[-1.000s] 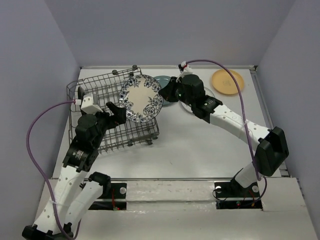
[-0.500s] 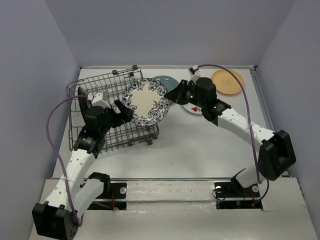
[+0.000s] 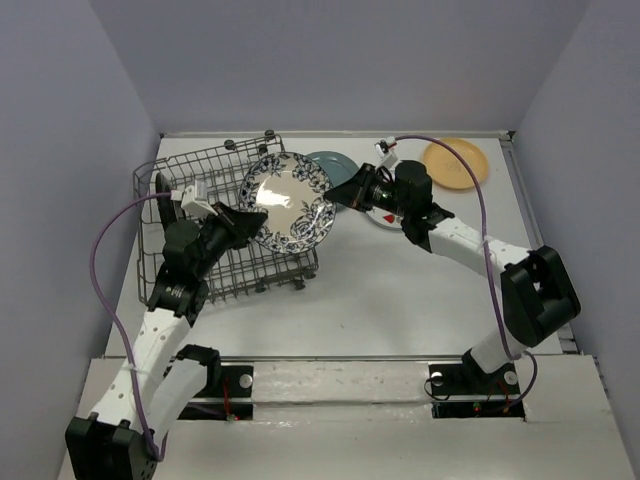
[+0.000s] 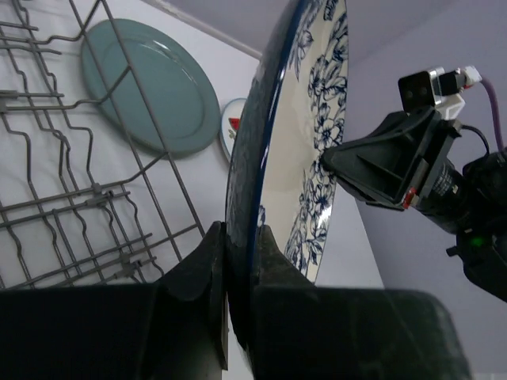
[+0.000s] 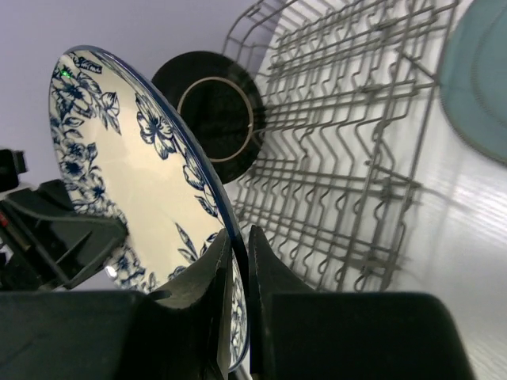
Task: Load the plates into the dish rack
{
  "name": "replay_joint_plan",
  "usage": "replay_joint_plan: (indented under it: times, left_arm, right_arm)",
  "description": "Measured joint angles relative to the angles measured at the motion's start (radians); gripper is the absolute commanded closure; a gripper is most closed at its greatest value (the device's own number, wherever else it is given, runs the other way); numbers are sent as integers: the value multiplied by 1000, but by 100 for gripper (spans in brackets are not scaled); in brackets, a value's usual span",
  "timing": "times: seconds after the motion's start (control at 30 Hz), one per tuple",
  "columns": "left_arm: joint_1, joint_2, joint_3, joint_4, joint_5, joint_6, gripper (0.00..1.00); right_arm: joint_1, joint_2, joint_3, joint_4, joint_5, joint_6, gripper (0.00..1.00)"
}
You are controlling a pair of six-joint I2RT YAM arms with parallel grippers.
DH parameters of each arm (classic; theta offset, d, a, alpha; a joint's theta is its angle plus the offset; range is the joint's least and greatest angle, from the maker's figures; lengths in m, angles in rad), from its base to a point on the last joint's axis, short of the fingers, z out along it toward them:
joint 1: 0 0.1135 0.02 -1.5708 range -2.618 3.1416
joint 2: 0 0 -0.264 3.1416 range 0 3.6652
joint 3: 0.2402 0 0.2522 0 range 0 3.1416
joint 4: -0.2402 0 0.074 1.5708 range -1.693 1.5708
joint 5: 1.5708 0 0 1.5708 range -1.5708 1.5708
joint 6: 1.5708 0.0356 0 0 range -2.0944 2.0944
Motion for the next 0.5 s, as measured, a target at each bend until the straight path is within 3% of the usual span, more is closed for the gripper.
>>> replay_joint_plan:
  times: [0.07, 0.2, 0.27, 0.37, 0.43, 0.5]
  left_arm:
    - [-8, -27, 8, -23, -22, -3, 94]
    - [-5, -55, 36, -78, -29, 4, 95]
    - [-8, -58, 69, -118, -46, 36, 95]
    - [-15, -50, 140, -213, -85, 99, 94]
    - [-19, -37, 195, -296, -129, 140, 95]
    - [-20, -23, 241, -360, -191, 191, 95]
  right_arm:
    - [-7, 14, -17, 38, -34, 25, 91]
    - [-1, 14, -18, 74, -55, 45, 55]
    - [1, 14, -19, 84, -65, 76, 43]
    - [19, 14, -21, 116, -90, 89, 13]
    - [20, 13, -21, 119, -98, 86, 3]
    - [25, -2, -33, 110, -98, 68, 0]
